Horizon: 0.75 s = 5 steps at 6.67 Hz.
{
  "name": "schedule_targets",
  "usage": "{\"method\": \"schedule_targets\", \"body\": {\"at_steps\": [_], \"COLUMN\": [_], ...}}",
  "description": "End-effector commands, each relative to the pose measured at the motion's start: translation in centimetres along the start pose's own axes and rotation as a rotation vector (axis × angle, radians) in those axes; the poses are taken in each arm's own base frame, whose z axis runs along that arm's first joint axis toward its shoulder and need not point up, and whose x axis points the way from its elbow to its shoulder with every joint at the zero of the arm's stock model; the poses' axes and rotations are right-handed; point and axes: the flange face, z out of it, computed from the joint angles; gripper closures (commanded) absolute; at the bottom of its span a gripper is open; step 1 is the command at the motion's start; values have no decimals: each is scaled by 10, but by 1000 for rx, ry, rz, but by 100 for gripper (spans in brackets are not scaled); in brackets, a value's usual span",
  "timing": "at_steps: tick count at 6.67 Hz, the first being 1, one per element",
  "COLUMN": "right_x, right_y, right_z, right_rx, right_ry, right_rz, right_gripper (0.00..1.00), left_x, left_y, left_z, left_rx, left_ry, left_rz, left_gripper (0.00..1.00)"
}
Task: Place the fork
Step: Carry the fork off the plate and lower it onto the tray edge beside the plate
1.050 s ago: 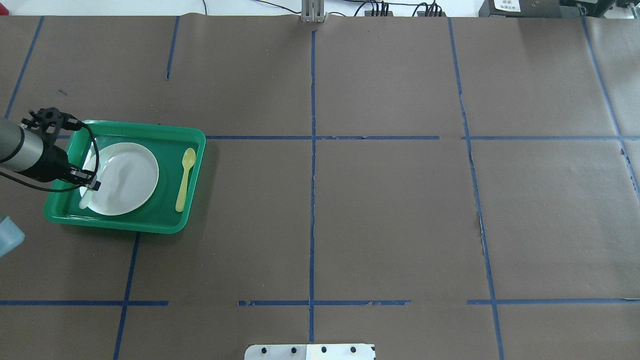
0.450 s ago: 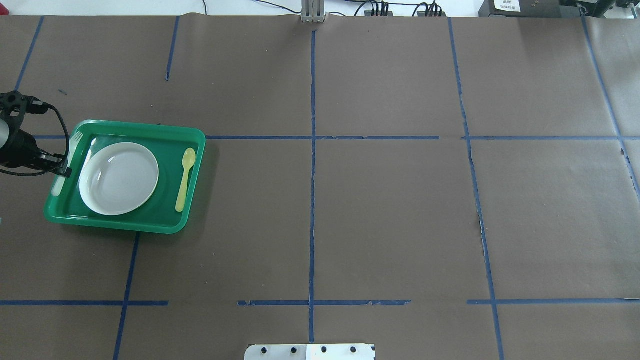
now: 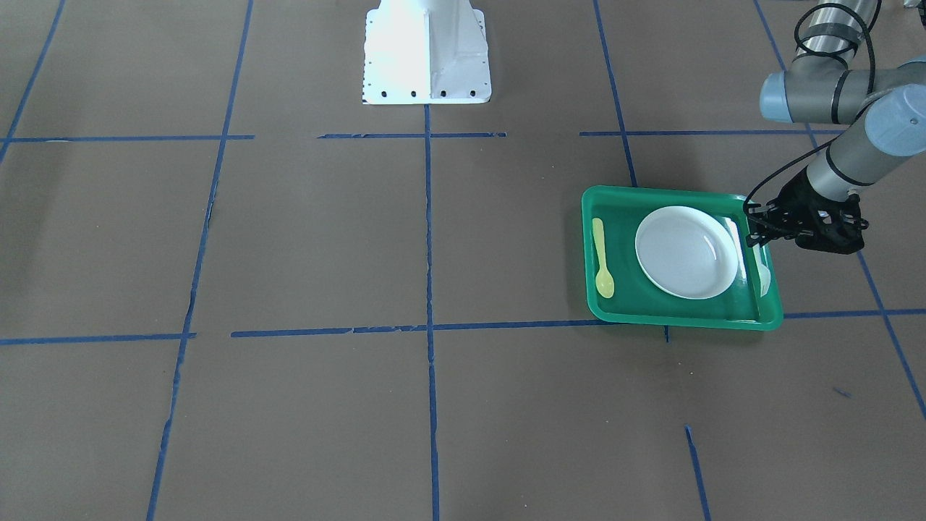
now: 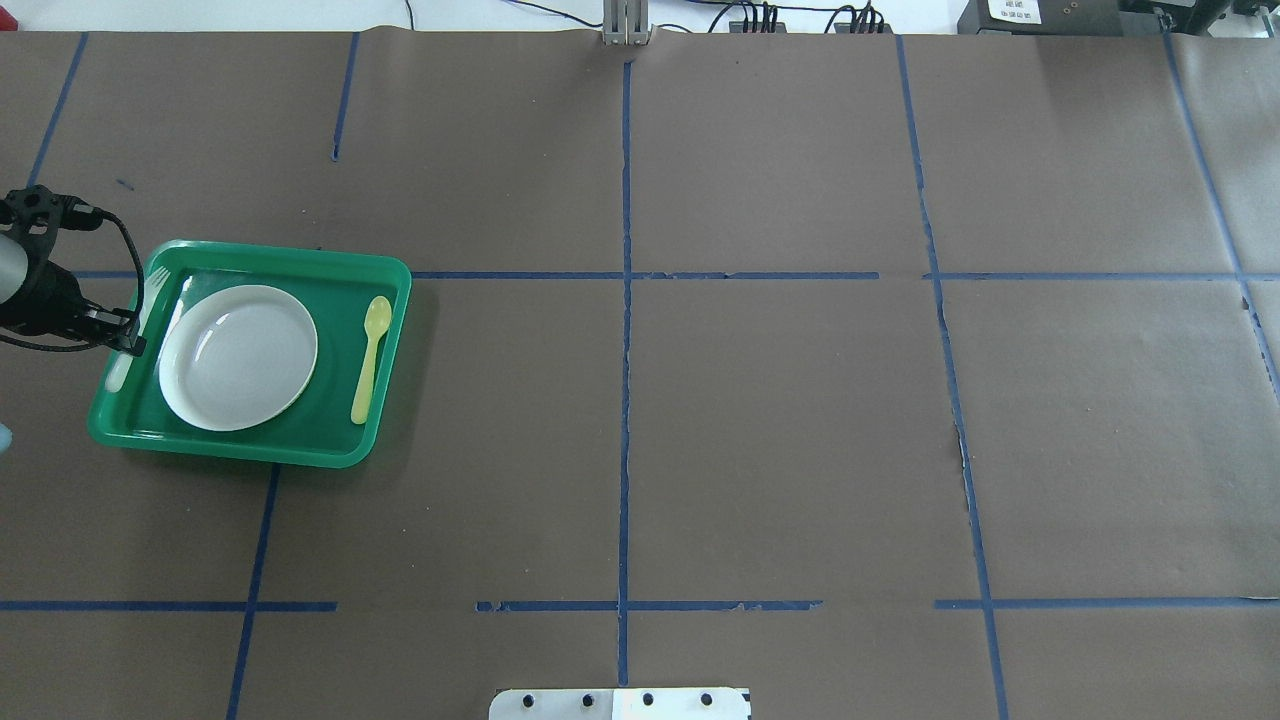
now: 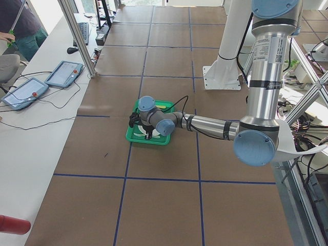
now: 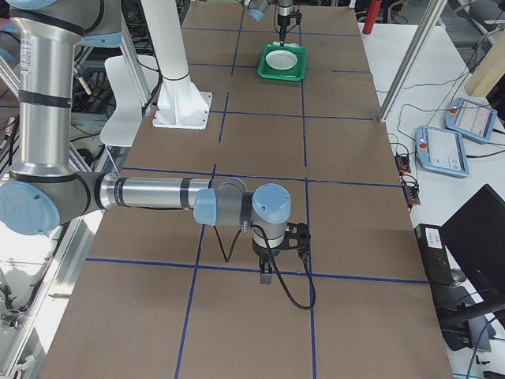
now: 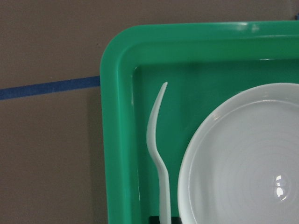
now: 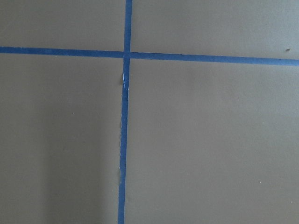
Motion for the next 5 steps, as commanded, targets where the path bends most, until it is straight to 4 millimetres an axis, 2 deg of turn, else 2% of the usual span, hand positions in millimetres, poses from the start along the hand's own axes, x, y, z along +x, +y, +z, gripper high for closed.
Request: {"method": "schedule_targets", "body": {"at_steps": [1, 2, 3, 4, 5], "right_x": [0, 0, 0, 0, 0], "right_y": [0, 0, 0, 0, 0], "right_z": [0, 0, 0, -1, 0], "right_rx": [0, 0, 0, 1, 0], "right_ry": [0, 0, 0, 0, 0], "right_rz": [0, 0, 0, -1, 2], "right_gripper": [0, 0, 0, 0, 0], "left_x": [3, 4, 4, -6, -34], "left_y": [-2, -2, -1, 1, -10], "left_z": [-1, -2, -3, -9, -36], "left_rx": [3, 3, 1, 6, 48], "left_ry": [5, 7, 9, 6, -1], "left_rz": [5, 8, 3, -21, -70], "left_gripper": [20, 2, 0, 0, 0]}}
